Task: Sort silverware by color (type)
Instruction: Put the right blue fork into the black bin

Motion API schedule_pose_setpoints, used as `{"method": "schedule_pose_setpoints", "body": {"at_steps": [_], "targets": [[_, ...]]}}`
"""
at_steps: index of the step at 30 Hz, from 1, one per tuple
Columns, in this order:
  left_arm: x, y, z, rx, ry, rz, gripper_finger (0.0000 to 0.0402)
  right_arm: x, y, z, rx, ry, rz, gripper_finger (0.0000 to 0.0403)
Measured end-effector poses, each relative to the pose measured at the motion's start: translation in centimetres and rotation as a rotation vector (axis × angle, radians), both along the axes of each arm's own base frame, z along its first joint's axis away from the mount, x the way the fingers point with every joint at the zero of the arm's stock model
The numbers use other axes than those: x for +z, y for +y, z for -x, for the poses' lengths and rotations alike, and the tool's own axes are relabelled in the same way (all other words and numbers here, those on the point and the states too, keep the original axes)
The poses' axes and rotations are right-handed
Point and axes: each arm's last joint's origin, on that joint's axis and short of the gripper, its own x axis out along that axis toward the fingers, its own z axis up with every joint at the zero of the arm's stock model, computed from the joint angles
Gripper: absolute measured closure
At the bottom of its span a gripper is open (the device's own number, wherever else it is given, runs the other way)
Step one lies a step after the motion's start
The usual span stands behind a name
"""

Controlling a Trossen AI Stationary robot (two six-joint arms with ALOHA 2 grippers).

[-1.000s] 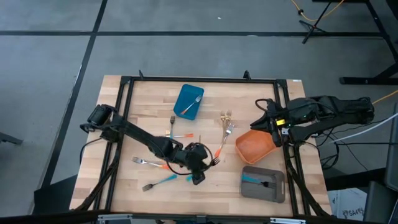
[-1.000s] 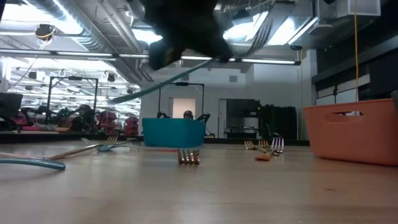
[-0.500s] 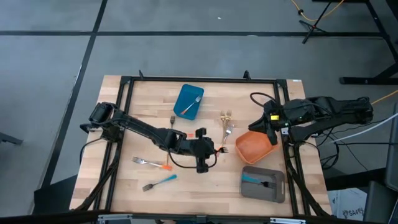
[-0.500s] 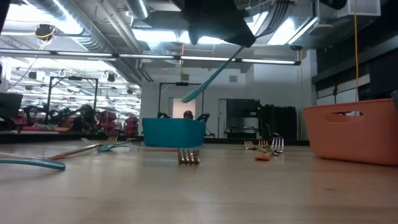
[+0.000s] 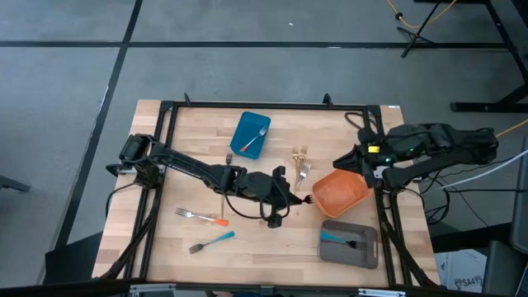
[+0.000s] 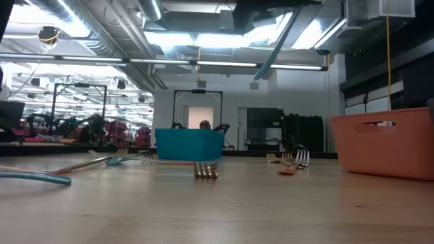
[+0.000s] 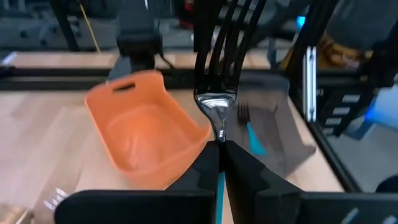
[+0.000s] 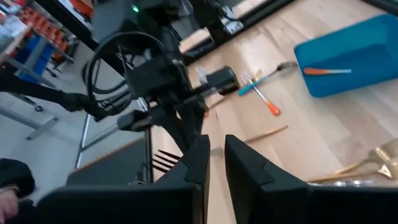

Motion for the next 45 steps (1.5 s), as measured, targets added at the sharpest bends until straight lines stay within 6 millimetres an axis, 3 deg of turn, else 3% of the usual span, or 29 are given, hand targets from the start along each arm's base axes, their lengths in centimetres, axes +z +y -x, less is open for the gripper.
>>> {"method": "schedule_pose_setpoints", "body": {"at_steps": [5, 9, 18, 25, 32, 45], "targets": [[0.8, -0.2, -0.3, -0.024, -0.052, 0.02, 0.0394, 1.5, -0.1, 0.5, -0.001, -0.05, -0.007, 0.0361], [2.0, -0.6, -1.7, -0.066, -0.073, -0.009, 0.0394, 2.2, -0.2, 0.8, -0.009, -0.076, -0.008, 0.0361], [2.6, -2.4, -8.5, -0.204, -0.059, -0.098, 0.0394, 2.7, -0.3, 1.1, -0.009, -0.091, -0.011, 0.0361], [0.6, -3.6, -12.4, -0.302, -0.084, -0.094, 0.0394, 2.7, -0.3, 1.1, -0.01, -0.086, -0.009, 0.0361], [-2.1, -4.0, -13.8, -0.339, -0.047, -0.082, 0.0394, 2.5, -0.3, 1.1, -0.017, -0.063, -0.001, 0.0361], [-2.7, -3.1, -13.6, -0.325, 0.053, -0.087, 0.0394, 2.0, -0.3, 1.1, -0.017, -0.012, 0.01, 0.0361]]}}
